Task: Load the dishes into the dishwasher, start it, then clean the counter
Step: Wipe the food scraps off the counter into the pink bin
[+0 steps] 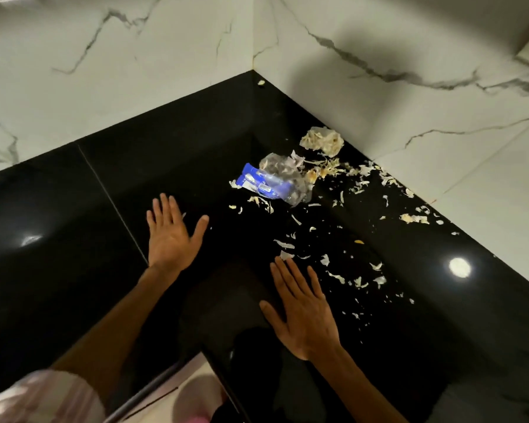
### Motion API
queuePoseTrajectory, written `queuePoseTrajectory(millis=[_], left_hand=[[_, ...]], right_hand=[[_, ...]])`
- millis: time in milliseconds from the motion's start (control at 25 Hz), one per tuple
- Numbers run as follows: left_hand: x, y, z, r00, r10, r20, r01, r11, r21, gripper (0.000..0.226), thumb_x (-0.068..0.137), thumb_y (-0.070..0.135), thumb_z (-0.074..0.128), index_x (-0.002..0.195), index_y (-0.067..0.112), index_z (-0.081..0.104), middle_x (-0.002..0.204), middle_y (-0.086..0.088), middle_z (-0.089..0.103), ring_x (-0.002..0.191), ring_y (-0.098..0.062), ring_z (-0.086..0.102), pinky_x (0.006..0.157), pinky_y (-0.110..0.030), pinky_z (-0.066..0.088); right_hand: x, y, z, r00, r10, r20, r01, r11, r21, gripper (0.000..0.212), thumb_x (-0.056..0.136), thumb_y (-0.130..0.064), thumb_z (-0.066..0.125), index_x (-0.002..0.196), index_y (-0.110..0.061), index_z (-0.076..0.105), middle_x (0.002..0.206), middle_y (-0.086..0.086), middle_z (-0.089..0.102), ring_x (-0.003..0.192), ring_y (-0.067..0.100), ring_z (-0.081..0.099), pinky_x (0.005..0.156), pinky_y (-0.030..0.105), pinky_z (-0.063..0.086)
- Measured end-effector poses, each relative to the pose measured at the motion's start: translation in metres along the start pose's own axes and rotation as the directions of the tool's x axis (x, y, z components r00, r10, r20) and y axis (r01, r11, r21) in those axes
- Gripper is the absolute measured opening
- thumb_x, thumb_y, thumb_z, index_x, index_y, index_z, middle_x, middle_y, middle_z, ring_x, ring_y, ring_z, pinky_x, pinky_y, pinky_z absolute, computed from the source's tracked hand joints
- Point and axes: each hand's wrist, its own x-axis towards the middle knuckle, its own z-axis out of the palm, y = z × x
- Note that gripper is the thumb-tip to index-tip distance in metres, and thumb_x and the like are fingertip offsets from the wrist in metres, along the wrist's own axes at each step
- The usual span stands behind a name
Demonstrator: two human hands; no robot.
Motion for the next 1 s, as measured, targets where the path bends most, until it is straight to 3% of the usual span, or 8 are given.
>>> queuePoseTrajectory(millis=[160, 360, 520, 640, 760, 840, 920, 1000], left_hand=[[0.066, 0.044, 0.011, 0.939, 0.329, 0.100, -0.330, 0.944, -0.009, 0.092, 0.092, 0.072, 0.018, 0.152, 0.007, -0.006, 0.161, -0.010, -0.008, 0.147, -0.021, -0.011, 0.120, -0.039, -0.002], [0.099, 0.107, 0.023, 0.807, 0.563, 0.178, -0.555, 0.826, -0.096, 0.089, 0.092, 0.073, 0.015, 0.154, 0.012, -0.001, 0.162, -0.004, 0.000, 0.149, -0.017, -0.003, 0.120, -0.034, -0.001], [0.080, 0.102, 0.027, 0.725, 0.644, 0.243, -0.632, 0.763, -0.136, 0.085, 0.091, 0.075, 0.013, 0.154, 0.020, -0.005, 0.162, 0.005, -0.008, 0.146, -0.005, -0.013, 0.122, -0.032, -0.001], [0.046, 0.097, 0.020, 0.763, 0.625, 0.165, -0.560, 0.767, -0.314, 0.082, 0.092, 0.071, 0.019, 0.153, 0.023, -0.009, 0.159, 0.010, -0.017, 0.144, -0.002, -0.019, 0.120, -0.032, -0.003], [-0.006, 0.068, 0.012, 0.870, 0.488, 0.063, -0.442, 0.831, -0.337, 0.083, 0.091, 0.071, 0.019, 0.154, 0.023, -0.006, 0.160, 0.007, -0.017, 0.146, -0.007, -0.019, 0.120, -0.036, -0.007], [-0.025, 0.043, 0.010, 0.941, 0.332, 0.070, -0.306, 0.919, -0.248, 0.087, 0.088, 0.075, 0.015, 0.153, 0.021, -0.006, 0.160, 0.002, -0.018, 0.146, -0.012, -0.020, 0.120, -0.038, -0.008], [-0.015, 0.042, 0.012, 0.965, 0.238, 0.111, -0.221, 0.964, -0.148, 0.095, 0.084, 0.080, 0.009, 0.153, 0.016, -0.006, 0.160, -0.004, -0.015, 0.146, -0.017, -0.018, 0.121, -0.041, -0.004], [0.011, 0.066, 0.017, 0.948, 0.292, 0.127, -0.284, 0.956, -0.080, 0.100, 0.082, 0.083, 0.006, 0.153, 0.012, -0.008, 0.160, -0.008, -0.014, 0.146, -0.020, -0.016, 0.121, -0.041, -0.004]], right_hand=[[0.003, -0.003, -0.004, 0.999, 0.031, 0.038, -0.031, 1.000, 0.006, 0.070, 0.099, -0.064, 0.018, 0.156, -0.024, 0.007, 0.163, -0.009, -0.002, 0.149, 0.008, -0.010, 0.119, 0.042, -0.003], [0.006, -0.002, -0.006, 0.997, 0.039, 0.065, -0.039, 0.999, 0.002, 0.071, 0.098, -0.066, 0.018, 0.156, -0.029, -0.001, 0.162, -0.013, -0.011, 0.147, 0.005, -0.018, 0.119, 0.040, -0.009], [0.006, 0.000, -0.001, 0.999, 0.041, -0.003, -0.041, 0.999, 0.011, 0.067, 0.100, -0.061, 0.027, 0.156, -0.027, 0.011, 0.163, -0.010, -0.001, 0.149, 0.007, -0.008, 0.119, 0.041, 0.000], [-0.004, -0.002, -0.003, 0.967, 0.099, -0.236, -0.079, 0.992, 0.093, 0.066, 0.098, -0.053, 0.045, 0.151, -0.015, 0.032, 0.161, 0.000, 0.022, 0.149, 0.015, 0.015, 0.119, 0.047, 0.015], [-0.052, 0.012, -0.006, 0.827, 0.409, -0.385, -0.343, 0.911, 0.231, 0.082, 0.088, -0.056, 0.054, 0.150, -0.007, 0.031, 0.159, 0.010, 0.026, 0.149, 0.023, 0.019, 0.122, 0.048, 0.011], [-0.094, 0.034, -0.007, 0.654, 0.706, -0.273, -0.646, 0.708, 0.285, 0.099, 0.083, -0.077, 0.033, 0.154, -0.011, 0.013, 0.162, 0.012, 0.014, 0.151, 0.024, 0.007, 0.121, 0.050, 0.010], [-0.112, 0.056, -0.009, 0.480, 0.873, -0.081, -0.854, 0.487, 0.183, 0.107, 0.075, -0.089, 0.002, 0.152, -0.016, -0.005, 0.163, 0.009, -0.001, 0.149, 0.019, -0.006, 0.121, 0.051, 0.009], [-0.092, 0.070, -0.012, 0.460, 0.887, -0.037, -0.881, 0.462, 0.101, 0.110, 0.074, -0.088, -0.008, 0.153, -0.012, -0.005, 0.161, 0.007, -0.010, 0.148, 0.019, -0.012, 0.122, 0.049, 0.004]])
